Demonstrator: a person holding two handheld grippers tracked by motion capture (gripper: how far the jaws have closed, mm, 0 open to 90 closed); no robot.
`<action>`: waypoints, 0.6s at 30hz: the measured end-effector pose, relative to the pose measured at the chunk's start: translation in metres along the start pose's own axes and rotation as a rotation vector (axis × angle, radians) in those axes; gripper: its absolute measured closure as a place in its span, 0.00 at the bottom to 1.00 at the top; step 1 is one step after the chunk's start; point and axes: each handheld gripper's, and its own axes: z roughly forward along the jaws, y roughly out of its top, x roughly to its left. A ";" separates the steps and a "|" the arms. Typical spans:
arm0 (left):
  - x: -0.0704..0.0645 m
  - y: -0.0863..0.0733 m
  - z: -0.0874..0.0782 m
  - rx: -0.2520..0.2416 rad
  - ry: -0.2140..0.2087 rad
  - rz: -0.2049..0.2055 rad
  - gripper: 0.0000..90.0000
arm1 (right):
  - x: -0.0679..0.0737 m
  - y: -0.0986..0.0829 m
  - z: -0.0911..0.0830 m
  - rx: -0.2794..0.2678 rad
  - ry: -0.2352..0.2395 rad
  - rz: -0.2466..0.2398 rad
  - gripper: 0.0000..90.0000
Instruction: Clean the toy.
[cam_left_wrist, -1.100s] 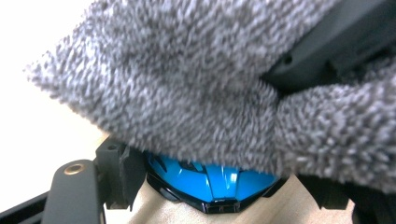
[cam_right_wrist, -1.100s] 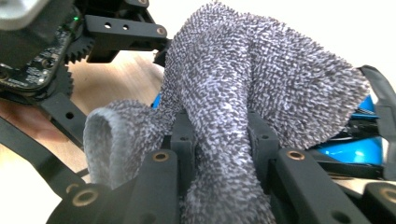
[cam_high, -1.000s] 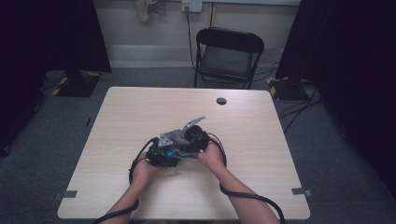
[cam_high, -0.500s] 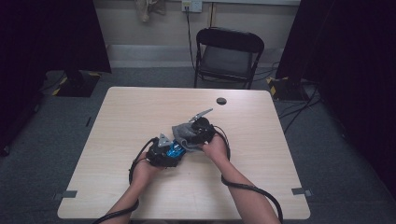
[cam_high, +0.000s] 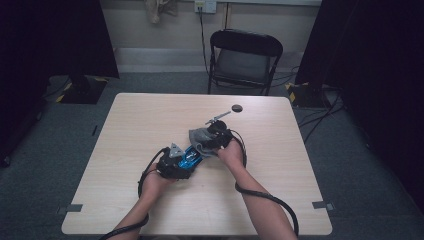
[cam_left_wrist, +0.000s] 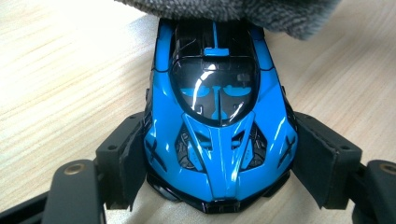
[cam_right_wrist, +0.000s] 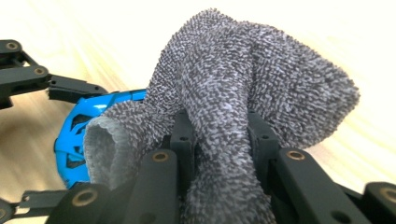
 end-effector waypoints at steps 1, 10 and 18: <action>0.000 0.000 0.000 0.002 0.004 0.007 0.29 | -0.001 0.001 0.000 -0.001 -0.007 -0.005 0.78; 0.000 0.000 0.000 0.002 0.004 0.005 0.28 | -0.008 0.006 0.001 -0.018 -0.040 0.026 0.78; 0.000 0.000 0.000 0.002 0.004 0.005 0.29 | -0.019 0.004 -0.007 -0.041 -0.073 0.069 0.78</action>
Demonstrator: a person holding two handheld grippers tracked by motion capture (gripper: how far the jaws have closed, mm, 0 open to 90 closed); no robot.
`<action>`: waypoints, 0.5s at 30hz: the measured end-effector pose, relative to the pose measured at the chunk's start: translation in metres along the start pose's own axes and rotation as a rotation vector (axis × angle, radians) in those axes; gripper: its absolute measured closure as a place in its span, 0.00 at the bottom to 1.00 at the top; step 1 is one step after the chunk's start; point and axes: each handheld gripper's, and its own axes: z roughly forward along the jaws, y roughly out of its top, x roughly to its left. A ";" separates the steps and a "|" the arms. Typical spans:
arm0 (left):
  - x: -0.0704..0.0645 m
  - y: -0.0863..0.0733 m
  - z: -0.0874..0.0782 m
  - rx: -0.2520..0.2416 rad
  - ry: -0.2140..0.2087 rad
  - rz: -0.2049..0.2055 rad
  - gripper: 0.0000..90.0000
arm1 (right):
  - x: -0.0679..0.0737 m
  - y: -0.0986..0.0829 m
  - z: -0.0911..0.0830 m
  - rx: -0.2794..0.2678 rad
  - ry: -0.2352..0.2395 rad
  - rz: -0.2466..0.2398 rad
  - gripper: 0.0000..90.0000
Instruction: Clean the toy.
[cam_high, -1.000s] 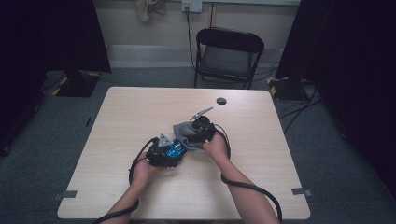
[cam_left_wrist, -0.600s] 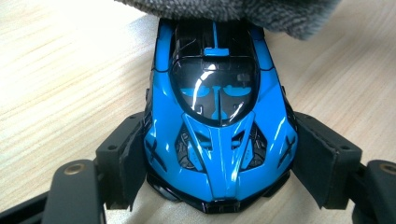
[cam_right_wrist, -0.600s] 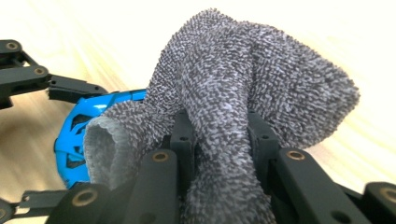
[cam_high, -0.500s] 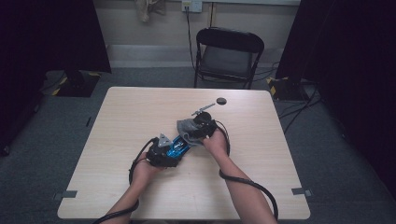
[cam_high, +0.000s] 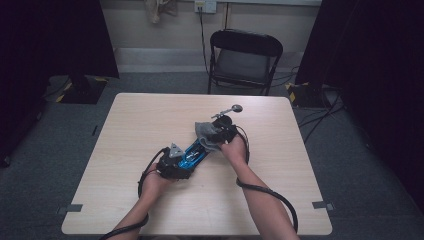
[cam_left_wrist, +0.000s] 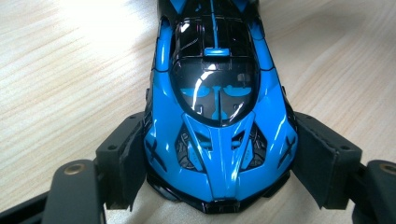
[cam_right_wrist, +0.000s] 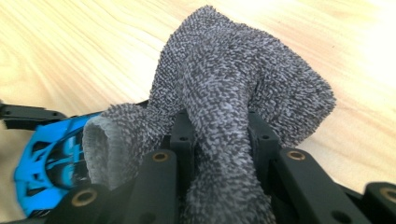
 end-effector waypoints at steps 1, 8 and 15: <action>0.000 0.000 0.000 0.000 0.000 0.000 0.28 | -0.001 -0.001 -0.002 0.001 0.001 -0.005 0.78; 0.000 0.000 0.000 0.000 0.000 0.000 0.29 | 0.004 -0.005 -0.018 -0.012 0.044 -0.035 0.78; 0.000 0.000 0.000 0.000 -0.001 0.000 0.28 | 0.018 -0.007 -0.037 -0.026 0.068 -0.094 0.78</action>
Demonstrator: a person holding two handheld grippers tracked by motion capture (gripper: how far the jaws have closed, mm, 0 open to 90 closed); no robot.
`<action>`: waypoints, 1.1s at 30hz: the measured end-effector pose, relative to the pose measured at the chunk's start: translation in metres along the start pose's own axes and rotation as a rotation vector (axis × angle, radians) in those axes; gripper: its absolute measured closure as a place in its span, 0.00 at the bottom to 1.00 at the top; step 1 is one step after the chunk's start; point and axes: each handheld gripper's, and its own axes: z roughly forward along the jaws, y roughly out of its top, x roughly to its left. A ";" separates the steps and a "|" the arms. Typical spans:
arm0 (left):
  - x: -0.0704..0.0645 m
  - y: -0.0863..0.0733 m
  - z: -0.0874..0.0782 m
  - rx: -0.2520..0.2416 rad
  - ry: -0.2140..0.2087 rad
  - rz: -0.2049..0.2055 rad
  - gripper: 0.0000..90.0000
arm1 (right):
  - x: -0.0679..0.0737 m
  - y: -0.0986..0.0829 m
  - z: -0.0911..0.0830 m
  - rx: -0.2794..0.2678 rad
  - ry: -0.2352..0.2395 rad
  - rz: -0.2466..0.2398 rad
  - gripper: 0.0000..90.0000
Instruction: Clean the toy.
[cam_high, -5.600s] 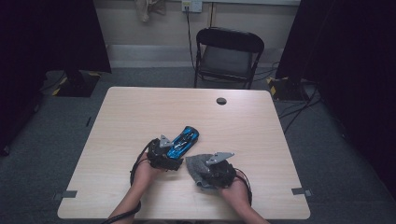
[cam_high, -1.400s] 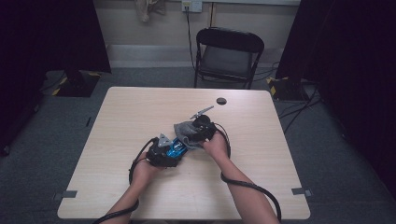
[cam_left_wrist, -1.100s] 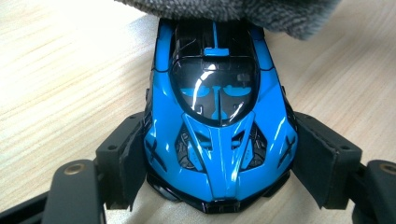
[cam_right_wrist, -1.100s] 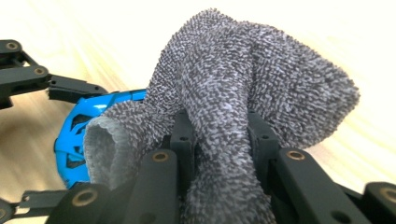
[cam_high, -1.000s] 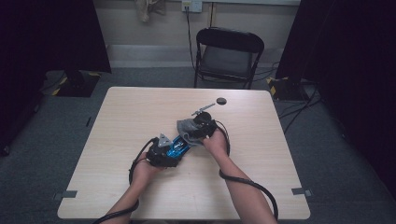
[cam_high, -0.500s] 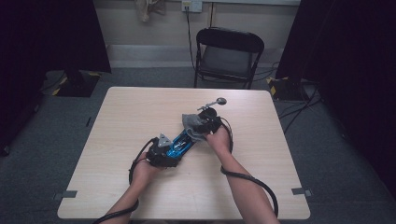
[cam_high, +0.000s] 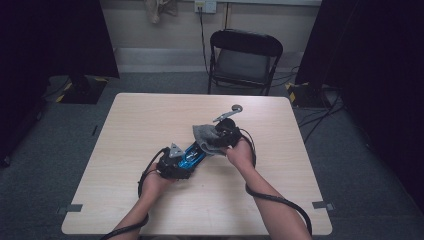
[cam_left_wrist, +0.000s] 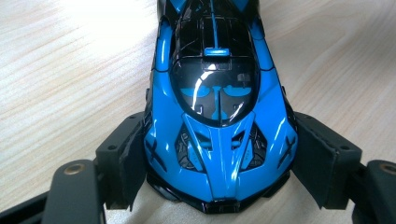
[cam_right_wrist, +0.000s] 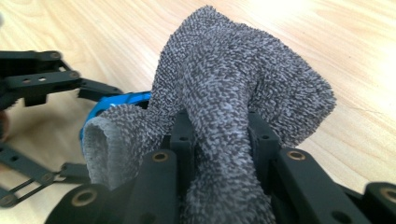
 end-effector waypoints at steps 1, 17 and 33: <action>0.000 0.000 0.000 0.000 0.000 0.000 0.29 | 0.002 0.000 -0.002 -0.003 0.000 -0.005 0.78; 0.000 0.000 0.000 0.001 0.000 0.002 0.28 | 0.048 -0.006 0.015 0.032 0.073 -0.117 0.77; 0.000 0.000 0.000 0.001 0.001 0.003 0.28 | 0.067 -0.010 0.046 0.078 0.109 -0.190 0.77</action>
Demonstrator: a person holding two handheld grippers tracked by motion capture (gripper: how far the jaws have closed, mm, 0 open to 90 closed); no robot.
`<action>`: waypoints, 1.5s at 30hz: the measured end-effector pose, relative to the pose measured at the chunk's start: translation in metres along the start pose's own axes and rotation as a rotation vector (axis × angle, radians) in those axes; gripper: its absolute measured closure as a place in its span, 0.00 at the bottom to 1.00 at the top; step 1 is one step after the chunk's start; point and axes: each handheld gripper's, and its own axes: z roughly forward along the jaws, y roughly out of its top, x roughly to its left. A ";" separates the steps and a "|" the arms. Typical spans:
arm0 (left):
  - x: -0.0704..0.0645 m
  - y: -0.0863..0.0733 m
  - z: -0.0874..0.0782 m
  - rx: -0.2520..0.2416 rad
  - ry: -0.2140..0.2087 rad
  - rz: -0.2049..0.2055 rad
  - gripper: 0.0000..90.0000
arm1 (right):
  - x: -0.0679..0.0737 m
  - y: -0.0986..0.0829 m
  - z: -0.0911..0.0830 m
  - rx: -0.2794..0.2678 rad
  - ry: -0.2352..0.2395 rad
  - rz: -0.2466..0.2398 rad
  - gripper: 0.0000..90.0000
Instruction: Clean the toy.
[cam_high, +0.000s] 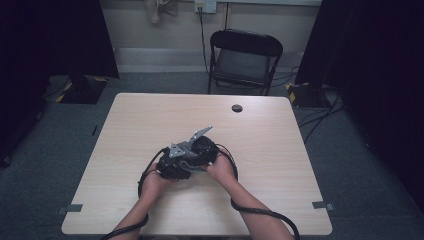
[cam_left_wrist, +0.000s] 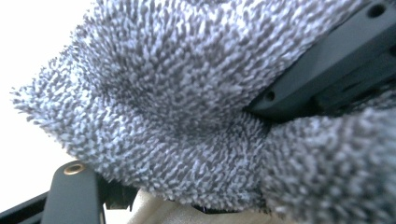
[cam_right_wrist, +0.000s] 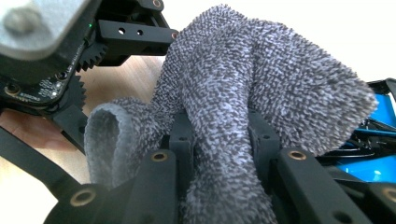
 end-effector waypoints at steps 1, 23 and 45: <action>0.000 0.000 0.000 0.001 -0.001 0.001 0.28 | 0.000 0.000 0.001 -0.001 0.001 0.002 0.77; 0.000 0.000 0.000 0.001 0.004 0.004 0.29 | -0.008 0.008 0.002 0.007 0.013 0.039 0.77; 0.000 0.000 0.000 0.000 0.002 0.004 0.28 | -0.038 0.008 -0.006 -0.003 -0.050 0.113 0.77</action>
